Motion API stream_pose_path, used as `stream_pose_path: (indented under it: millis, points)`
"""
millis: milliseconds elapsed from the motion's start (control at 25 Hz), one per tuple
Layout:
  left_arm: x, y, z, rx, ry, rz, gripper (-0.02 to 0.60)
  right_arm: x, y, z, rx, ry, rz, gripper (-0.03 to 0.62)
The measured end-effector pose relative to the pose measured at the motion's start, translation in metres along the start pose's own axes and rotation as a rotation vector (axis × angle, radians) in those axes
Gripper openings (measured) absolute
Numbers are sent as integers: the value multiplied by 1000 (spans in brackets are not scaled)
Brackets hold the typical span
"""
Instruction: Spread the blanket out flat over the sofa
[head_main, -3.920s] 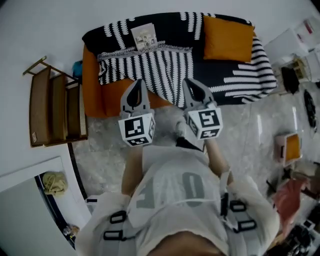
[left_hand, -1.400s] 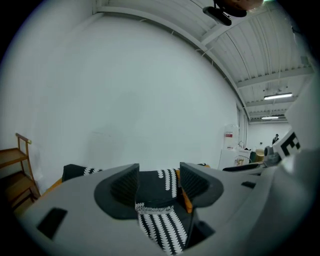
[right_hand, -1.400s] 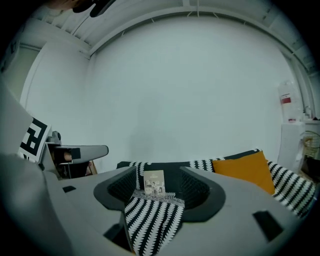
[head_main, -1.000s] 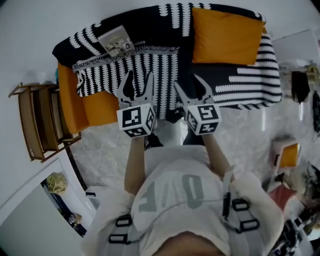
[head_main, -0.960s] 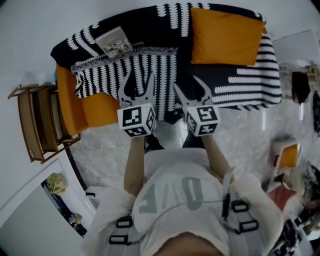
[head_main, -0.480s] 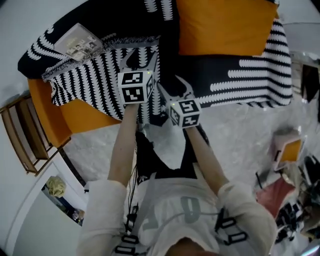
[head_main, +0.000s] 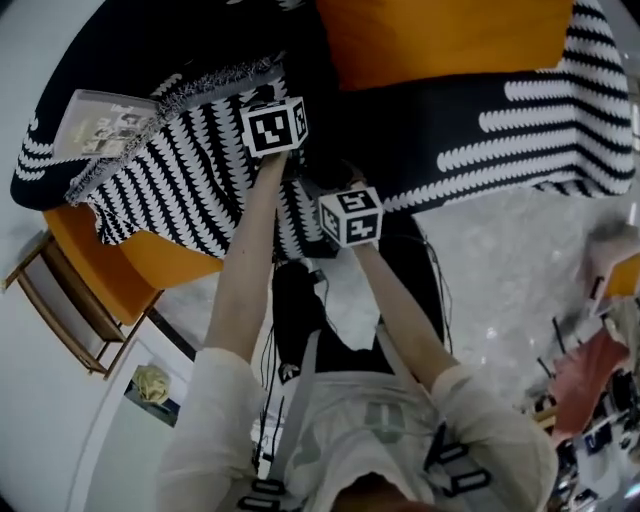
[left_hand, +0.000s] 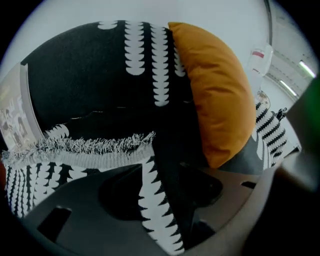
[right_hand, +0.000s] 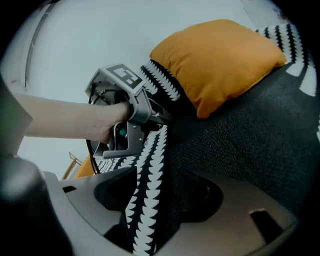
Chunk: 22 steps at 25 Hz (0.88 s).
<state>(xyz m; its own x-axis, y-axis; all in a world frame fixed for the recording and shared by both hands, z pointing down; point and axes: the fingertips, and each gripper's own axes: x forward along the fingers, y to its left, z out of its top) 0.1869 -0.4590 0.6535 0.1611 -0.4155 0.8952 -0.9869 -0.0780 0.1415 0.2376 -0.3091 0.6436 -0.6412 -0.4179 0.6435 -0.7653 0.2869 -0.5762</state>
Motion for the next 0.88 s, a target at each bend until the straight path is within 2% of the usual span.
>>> stream_pose_path:
  millis: [160,280,480,600,680,720,760,800,840,880]
  points:
    - [27,3,-9,-13,39,28,227,26,-7,-17,-10,43,7,247]
    - [36,8,-9,-23,52,55,189,37,-7,-21,-9,61,14,244]
    - [37,5,-6,-37,36,49,187,43,1,-15,-43,78,44,215]
    - [37,5,-6,-62,46,42,178,49,2,-16,-11,101,37,212]
    - [37,4,-5,-57,45,37,170,52,-2,-14,13,105,11,180]
    - [37,5,-5,-51,46,39,148,54,-5,-14,21,104,-13,143]
    - [36,8,-6,-44,50,47,110,56,-9,-14,24,103,-47,90]
    - [34,12,-8,-37,58,58,45,56,-11,-16,20,100,-81,46]
    - [31,16,-9,-30,63,65,18,56,-12,-16,9,97,-106,35]
    - [28,18,-10,-27,62,65,17,55,-11,-16,-6,92,-118,26]
